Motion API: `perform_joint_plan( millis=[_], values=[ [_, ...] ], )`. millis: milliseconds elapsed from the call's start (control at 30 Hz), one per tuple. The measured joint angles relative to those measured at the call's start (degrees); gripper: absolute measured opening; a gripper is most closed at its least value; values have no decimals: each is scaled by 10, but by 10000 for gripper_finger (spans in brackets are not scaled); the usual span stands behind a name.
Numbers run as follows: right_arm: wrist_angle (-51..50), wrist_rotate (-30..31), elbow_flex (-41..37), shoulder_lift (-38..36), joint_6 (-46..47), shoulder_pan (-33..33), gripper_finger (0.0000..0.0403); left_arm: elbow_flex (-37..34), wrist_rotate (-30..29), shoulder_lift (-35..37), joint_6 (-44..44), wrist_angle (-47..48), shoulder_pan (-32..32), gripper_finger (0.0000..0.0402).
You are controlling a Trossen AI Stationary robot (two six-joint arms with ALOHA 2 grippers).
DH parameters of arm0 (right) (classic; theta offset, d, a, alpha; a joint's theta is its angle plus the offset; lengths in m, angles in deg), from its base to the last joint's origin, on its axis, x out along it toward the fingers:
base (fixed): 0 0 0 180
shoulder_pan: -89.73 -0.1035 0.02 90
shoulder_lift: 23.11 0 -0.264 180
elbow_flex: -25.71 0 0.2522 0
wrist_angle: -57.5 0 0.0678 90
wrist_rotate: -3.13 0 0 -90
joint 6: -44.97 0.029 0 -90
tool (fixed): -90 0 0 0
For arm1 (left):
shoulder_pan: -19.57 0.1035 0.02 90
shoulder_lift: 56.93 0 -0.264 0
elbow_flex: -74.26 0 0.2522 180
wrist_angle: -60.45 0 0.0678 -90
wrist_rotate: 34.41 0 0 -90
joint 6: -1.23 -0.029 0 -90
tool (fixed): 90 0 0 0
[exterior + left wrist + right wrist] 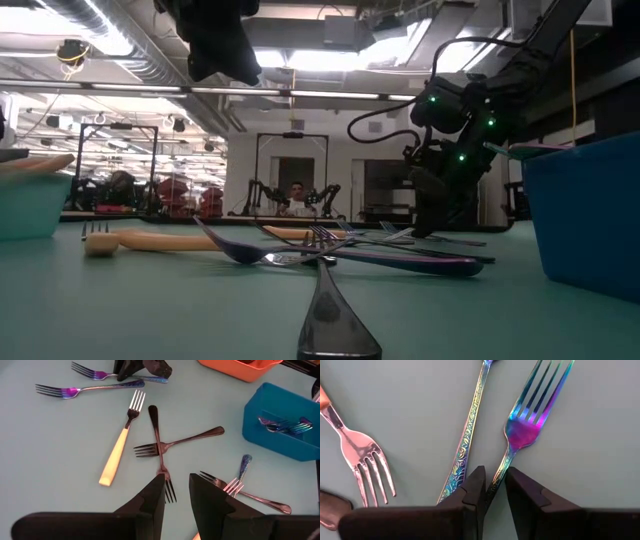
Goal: Sort silverware by color (type)
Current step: Put the blue fork into the blue bin
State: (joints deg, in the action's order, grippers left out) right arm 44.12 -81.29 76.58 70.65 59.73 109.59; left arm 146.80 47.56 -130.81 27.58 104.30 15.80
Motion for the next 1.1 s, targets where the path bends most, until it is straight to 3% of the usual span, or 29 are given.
perform_joint_plan(
  millis=[233,533,1100],
  values=[
    [-2,0,0,1,0,0,66,0,0,0,0,0,0,82],
    [-3,0,-1,1,0,0,5,0,0,0,0,0,0,82],
    [10,0,-1,1,-4,0,1,0,0,0,1,0,0,82]
  ],
)
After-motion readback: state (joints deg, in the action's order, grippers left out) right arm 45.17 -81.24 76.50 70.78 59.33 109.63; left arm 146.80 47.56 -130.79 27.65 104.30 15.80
